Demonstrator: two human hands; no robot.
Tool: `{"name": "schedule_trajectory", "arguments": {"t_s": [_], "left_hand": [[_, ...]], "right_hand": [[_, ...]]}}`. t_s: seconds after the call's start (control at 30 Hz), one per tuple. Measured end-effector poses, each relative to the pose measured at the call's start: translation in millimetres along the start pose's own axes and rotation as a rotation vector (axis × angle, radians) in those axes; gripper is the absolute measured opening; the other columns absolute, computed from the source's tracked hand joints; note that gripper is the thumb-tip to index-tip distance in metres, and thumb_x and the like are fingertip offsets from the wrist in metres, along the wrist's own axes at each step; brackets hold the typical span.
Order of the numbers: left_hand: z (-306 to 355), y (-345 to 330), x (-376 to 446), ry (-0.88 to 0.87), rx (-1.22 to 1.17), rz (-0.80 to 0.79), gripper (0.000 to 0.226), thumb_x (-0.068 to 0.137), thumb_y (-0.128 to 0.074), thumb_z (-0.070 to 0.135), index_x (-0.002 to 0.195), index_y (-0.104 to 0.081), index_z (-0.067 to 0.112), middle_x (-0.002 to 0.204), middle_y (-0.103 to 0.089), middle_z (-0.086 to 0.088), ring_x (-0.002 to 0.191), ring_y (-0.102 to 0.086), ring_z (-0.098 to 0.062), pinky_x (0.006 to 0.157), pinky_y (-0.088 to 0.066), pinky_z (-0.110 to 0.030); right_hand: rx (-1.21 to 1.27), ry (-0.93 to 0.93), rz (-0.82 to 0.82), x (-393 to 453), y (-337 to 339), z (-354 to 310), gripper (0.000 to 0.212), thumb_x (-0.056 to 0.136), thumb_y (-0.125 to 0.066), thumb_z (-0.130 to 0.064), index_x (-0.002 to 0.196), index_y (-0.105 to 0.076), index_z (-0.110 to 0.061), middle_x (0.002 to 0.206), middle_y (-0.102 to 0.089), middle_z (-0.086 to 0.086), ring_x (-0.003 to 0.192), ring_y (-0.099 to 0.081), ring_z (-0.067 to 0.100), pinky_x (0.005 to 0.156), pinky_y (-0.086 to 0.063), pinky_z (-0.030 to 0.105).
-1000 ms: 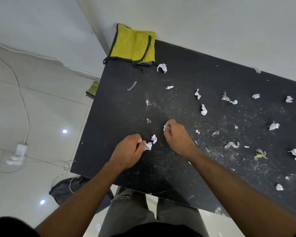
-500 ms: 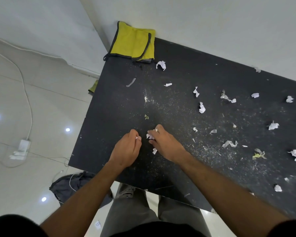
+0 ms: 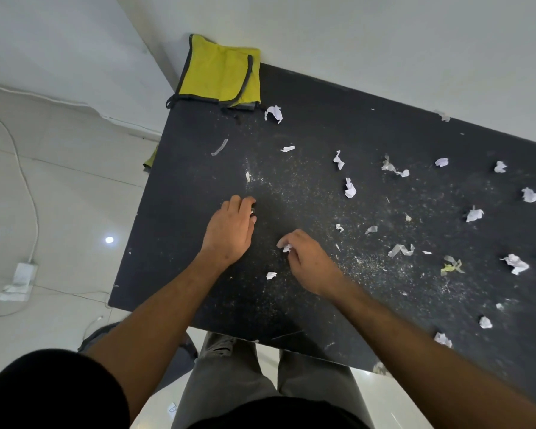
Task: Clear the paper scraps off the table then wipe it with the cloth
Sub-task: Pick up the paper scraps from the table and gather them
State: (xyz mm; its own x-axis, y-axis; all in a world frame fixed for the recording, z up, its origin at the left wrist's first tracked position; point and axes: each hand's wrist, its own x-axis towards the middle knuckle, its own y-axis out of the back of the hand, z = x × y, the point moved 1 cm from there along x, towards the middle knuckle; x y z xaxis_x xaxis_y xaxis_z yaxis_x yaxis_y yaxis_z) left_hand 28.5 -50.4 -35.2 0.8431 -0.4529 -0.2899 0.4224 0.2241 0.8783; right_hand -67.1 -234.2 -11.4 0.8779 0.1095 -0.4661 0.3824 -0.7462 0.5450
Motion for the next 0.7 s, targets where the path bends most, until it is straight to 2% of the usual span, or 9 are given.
{"name": "schedule_trajectory", "arguments": {"t_s": [0.1, 0.17, 0.23, 0.3, 0.4, 0.47, 0.57, 0.63, 0.7], "left_hand": [[-3, -2, 1, 0.001, 0.025, -0.008, 0.021, 0.107, -0.044, 0.025, 0.116, -0.056, 0.01, 0.111, -0.053, -0.009, 0.095, -0.053, -0.022, 0.079, -0.05, -0.036], [-6, -1, -1, 0.015, -0.019, -0.024, 0.02, 0.109, -0.04, 0.022, 0.112, -0.055, 0.008, 0.109, -0.052, -0.009, 0.093, -0.049, -0.019, 0.081, -0.048, -0.034], [-9, 3, -4, 0.03, -0.098, -0.044, 0.02, 0.109, -0.038, 0.019, 0.108, -0.053, 0.007, 0.107, -0.05, -0.008, 0.09, -0.046, -0.017, 0.08, -0.046, -0.034], [-10, 9, -9, 0.055, -0.163, -0.058, 0.019, 0.109, -0.037, 0.018, 0.105, -0.051, 0.006, 0.103, -0.048, -0.007, 0.084, -0.049, -0.019, 0.076, -0.045, -0.035], [-12, 15, -19, 0.105, -0.248, -0.079, 0.017, 0.109, -0.038, 0.017, 0.107, -0.051, 0.006, 0.101, -0.053, -0.006, 0.081, -0.054, -0.019, 0.072, -0.043, -0.035], [-13, 18, -25, 0.107, -0.291, -0.094, 0.021, 0.106, -0.039, 0.012, 0.121, -0.054, 0.007, 0.112, -0.059, -0.006, 0.094, -0.059, -0.02, 0.081, -0.049, -0.036], [-14, 23, -28, 0.111, -0.352, -0.069, 0.036, 0.101, -0.041, 0.003, 0.135, -0.054, 0.009, 0.122, -0.061, -0.004, 0.105, -0.059, -0.016, 0.094, -0.049, -0.032], [-15, 26, -25, 0.125, -0.38, -0.014, 0.033, 0.102, -0.042, 0.005, 0.13, -0.057, 0.012, 0.112, -0.061, 0.002, 0.097, -0.057, -0.012, 0.088, -0.05, -0.033], [-17, 31, -18, 0.152, -0.401, 0.03, 0.026, 0.104, -0.04, 0.011, 0.123, -0.059, 0.013, 0.096, -0.06, 0.007, 0.083, -0.057, -0.013, 0.077, -0.05, -0.034]], "right_hand": [[-0.036, 0.021, -0.089, -11, -12, 0, 0.027, 0.101, -0.045, -0.008, 0.123, -0.06, -0.012, 0.121, -0.052, 0.0, 0.099, -0.055, 0.013, 0.088, -0.045, 0.027], [-0.08, 0.065, -0.128, -17, -24, 0, 0.029, 0.102, -0.048, -0.014, 0.129, -0.057, -0.011, 0.123, -0.049, 0.002, 0.093, -0.056, 0.015, 0.084, -0.046, 0.029], [-0.173, 0.117, -0.173, -20, -37, -1, 0.032, 0.103, -0.052, -0.02, 0.133, -0.054, -0.01, 0.127, -0.046, 0.005, 0.097, -0.056, 0.019, 0.085, -0.047, 0.031], [-0.292, 0.154, -0.2, -21, -47, -1, 0.029, 0.104, -0.052, -0.02, 0.131, -0.055, -0.009, 0.126, -0.047, 0.009, 0.103, -0.056, 0.023, 0.086, -0.05, 0.035], [-0.376, 0.156, -0.18, -17, -49, -1, 0.019, 0.104, -0.047, -0.01, 0.121, -0.057, -0.011, 0.114, -0.048, 0.008, 0.093, -0.059, 0.026, 0.078, -0.052, 0.04], [-0.331, 0.123, -0.161, -11, -43, -3, 0.016, 0.105, -0.042, -0.01, 0.115, -0.055, -0.011, 0.112, -0.048, 0.008, 0.09, -0.058, 0.028, 0.078, -0.051, 0.044], [-0.1, 0.016, -0.043, -2, -26, -9, 0.017, 0.107, -0.04, -0.014, 0.111, -0.056, -0.011, 0.108, -0.056, 0.007, 0.088, -0.058, 0.025, 0.081, -0.05, 0.043], [0.035, -0.051, 0.084, 6, -13, -12, 0.015, 0.105, -0.044, -0.016, 0.106, -0.058, -0.013, 0.096, -0.063, 0.007, 0.081, -0.061, 0.021, 0.073, -0.052, 0.04], [0.133, -0.106, 0.154, 19, 2, -17, 0.016, 0.104, -0.045, -0.015, 0.104, -0.061, -0.014, 0.082, -0.065, 0.009, 0.066, -0.057, 0.015, 0.06, -0.049, 0.035]]}}
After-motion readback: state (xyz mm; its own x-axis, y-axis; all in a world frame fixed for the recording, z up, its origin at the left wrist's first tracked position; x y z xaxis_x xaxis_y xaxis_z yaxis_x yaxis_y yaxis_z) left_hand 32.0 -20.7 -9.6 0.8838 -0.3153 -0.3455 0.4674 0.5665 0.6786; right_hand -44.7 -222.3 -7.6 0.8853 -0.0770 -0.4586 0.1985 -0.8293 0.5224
